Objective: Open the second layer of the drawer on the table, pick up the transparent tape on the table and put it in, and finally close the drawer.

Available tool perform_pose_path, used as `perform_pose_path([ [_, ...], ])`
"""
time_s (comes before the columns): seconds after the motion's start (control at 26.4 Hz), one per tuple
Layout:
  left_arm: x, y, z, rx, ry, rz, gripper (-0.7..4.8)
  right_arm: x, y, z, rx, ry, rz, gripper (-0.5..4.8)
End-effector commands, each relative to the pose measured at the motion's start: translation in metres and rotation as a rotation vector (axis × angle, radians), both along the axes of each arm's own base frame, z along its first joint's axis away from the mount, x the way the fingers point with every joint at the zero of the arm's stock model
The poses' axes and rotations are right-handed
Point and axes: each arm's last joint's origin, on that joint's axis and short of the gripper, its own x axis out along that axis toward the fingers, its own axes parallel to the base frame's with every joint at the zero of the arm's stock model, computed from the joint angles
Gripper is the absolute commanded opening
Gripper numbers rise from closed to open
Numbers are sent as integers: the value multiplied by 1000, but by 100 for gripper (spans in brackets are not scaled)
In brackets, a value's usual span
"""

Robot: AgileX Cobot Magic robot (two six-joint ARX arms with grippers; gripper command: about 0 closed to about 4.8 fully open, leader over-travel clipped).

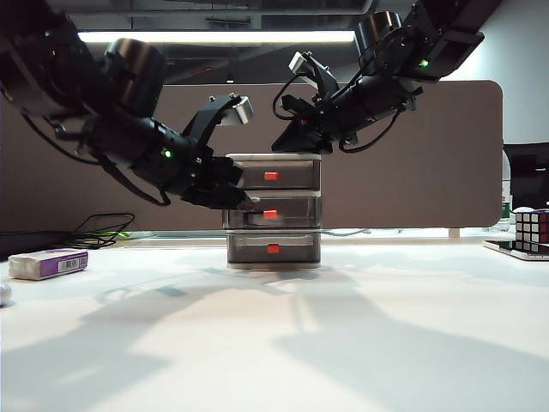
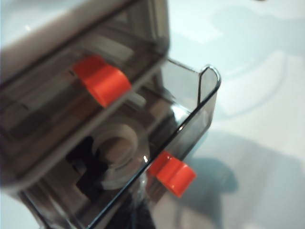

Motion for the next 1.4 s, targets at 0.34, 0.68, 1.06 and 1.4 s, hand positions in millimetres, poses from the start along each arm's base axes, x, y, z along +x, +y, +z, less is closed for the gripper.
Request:
perform_pose_path([
  [0.34,24,-9,7,-31,-127,81,-5,-3,0,-9,-38,70,10,-5],
  [0.68,16,-8,26,-78,-107,-33,-5,-3,0,-8,-30,71,29,-5],
  [1.06,-59,34,104,26,-125,60,-5,-25,-8,39,-41,10,25,-5],
  [1.4,-164,86,94,-129,-218,233,-5,-136,-50,113,-57,-141,-67,-5],
])
